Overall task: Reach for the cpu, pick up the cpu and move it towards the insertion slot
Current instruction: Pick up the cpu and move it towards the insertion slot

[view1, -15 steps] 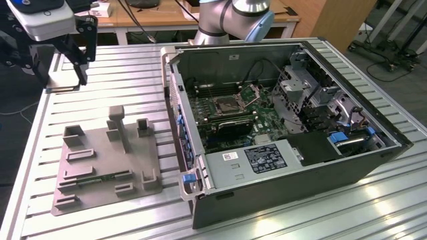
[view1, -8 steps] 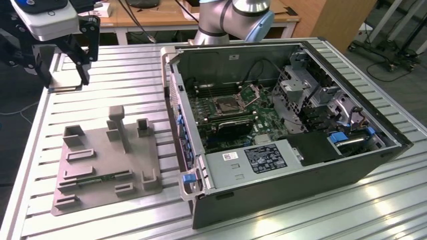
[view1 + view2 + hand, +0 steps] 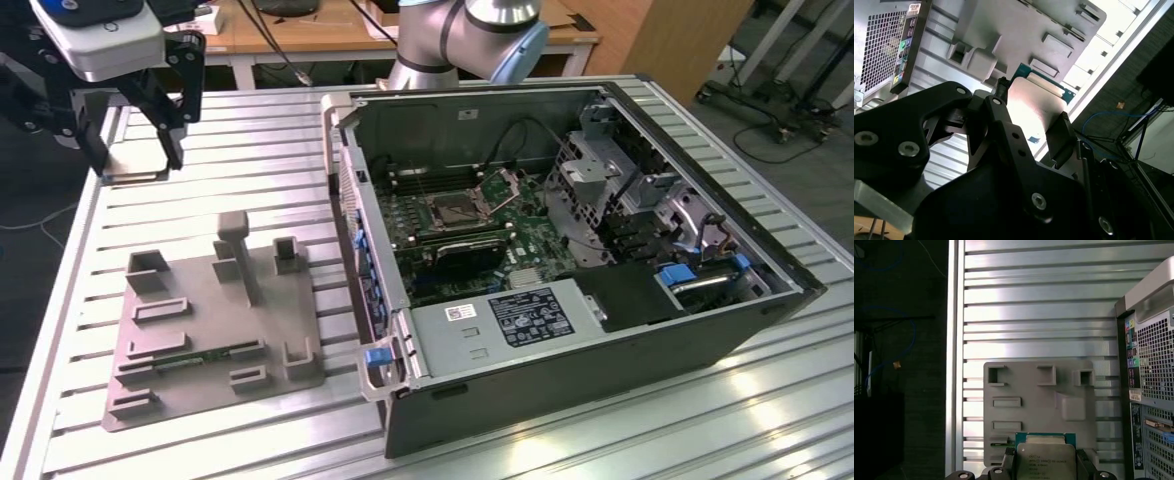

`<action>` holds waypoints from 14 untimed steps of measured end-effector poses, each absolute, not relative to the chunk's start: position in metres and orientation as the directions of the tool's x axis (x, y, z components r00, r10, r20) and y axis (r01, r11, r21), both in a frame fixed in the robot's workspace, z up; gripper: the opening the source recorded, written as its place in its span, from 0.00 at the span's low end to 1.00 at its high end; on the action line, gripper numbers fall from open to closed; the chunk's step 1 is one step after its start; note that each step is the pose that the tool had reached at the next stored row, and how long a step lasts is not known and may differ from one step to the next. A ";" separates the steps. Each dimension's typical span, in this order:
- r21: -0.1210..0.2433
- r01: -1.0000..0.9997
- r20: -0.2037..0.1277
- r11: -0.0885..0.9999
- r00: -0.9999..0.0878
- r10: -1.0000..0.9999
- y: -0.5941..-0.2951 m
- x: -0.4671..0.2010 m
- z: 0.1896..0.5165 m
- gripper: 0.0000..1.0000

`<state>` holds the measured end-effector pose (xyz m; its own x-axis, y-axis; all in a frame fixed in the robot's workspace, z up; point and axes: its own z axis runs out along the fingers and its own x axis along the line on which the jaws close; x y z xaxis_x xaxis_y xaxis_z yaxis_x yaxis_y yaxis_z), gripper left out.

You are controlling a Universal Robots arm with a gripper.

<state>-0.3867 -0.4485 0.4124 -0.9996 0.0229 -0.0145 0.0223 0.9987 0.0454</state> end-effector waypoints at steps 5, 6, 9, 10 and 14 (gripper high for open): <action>0.045 0.022 -0.015 0.999 -1.000 0.023 -0.448 -0.385 0.412 0.54; 0.045 0.022 -0.015 0.999 -1.000 0.023 -0.448 -0.384 0.412 0.54; 0.045 0.022 -0.015 0.999 -1.000 0.023 -0.449 -0.383 0.412 0.54; 0.045 0.022 -0.015 0.999 -1.000 0.023 -0.448 -0.383 0.412 0.54; 0.045 0.022 -0.015 0.999 -1.000 0.023 -0.448 -0.381 0.412 0.54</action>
